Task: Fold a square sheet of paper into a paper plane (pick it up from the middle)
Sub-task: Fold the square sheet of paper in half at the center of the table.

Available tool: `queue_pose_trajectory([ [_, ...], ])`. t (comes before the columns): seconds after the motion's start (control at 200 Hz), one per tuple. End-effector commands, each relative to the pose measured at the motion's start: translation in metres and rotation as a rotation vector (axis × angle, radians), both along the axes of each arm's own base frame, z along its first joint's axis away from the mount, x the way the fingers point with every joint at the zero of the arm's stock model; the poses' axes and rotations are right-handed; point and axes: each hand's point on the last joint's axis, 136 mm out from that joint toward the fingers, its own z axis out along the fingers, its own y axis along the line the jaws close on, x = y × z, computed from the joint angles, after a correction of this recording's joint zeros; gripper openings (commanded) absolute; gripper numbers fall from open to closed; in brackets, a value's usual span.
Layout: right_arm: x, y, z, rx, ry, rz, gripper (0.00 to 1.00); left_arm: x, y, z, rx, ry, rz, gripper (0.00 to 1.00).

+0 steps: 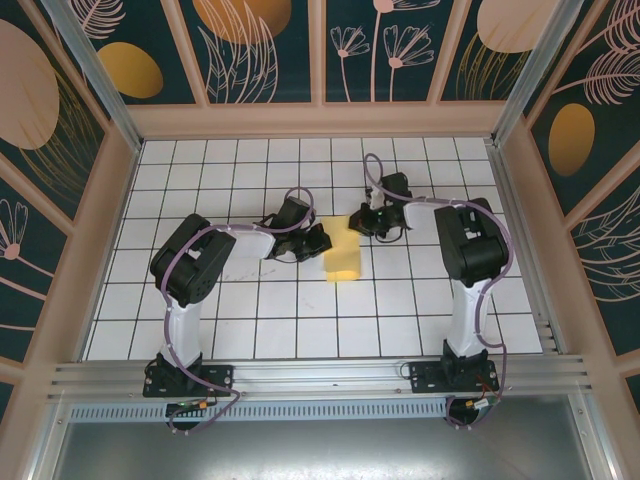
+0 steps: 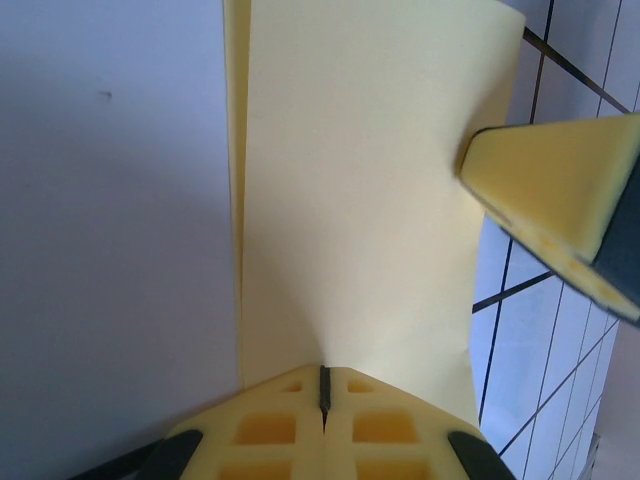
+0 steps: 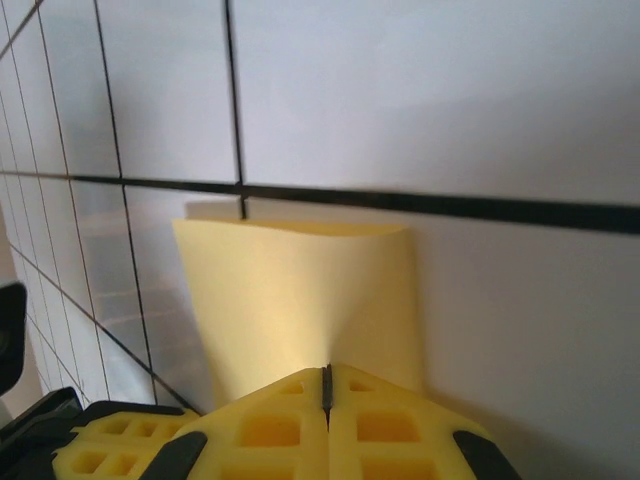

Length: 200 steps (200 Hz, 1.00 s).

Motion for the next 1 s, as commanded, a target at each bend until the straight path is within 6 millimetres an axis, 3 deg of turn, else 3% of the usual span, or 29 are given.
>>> queue_pose_trajectory([
  [0.0,0.000,-0.024,-0.017,-0.019,0.048,-0.032,0.00,-0.082,0.088,-0.113,0.417,0.301,0.032,0.00],
  [0.115,0.012,-0.043,-0.012,-0.041,0.037,-0.091,0.00,-0.083,0.090,-0.113,0.423,0.301,0.024,0.00],
  [0.19,0.018,-0.045,0.005,-0.043,-0.010,-0.103,0.00,-0.082,0.089,-0.111,0.422,0.297,0.023,0.00],
  [0.305,0.016,-0.030,0.037,0.002,-0.095,-0.076,0.00,-0.080,0.088,-0.111,0.419,0.293,0.023,0.00],
  [0.39,0.006,-0.011,0.046,0.037,-0.115,-0.030,0.00,-0.079,0.087,-0.111,0.416,0.294,0.025,0.00],
  [0.545,-0.004,0.020,0.029,0.037,-0.073,0.034,0.00,-0.081,0.087,-0.112,0.419,0.298,0.022,0.00],
  [0.686,0.002,0.032,0.014,0.022,-0.048,0.048,0.00,-0.081,0.088,-0.109,0.421,0.298,0.023,0.00],
  [0.801,0.013,0.022,0.003,-0.001,-0.040,0.014,0.00,-0.082,0.088,-0.110,0.422,0.301,0.020,0.00],
  [0.996,0.029,-0.018,-0.025,-0.052,0.016,-0.099,0.00,-0.086,0.091,-0.112,0.426,0.314,0.020,0.00],
])
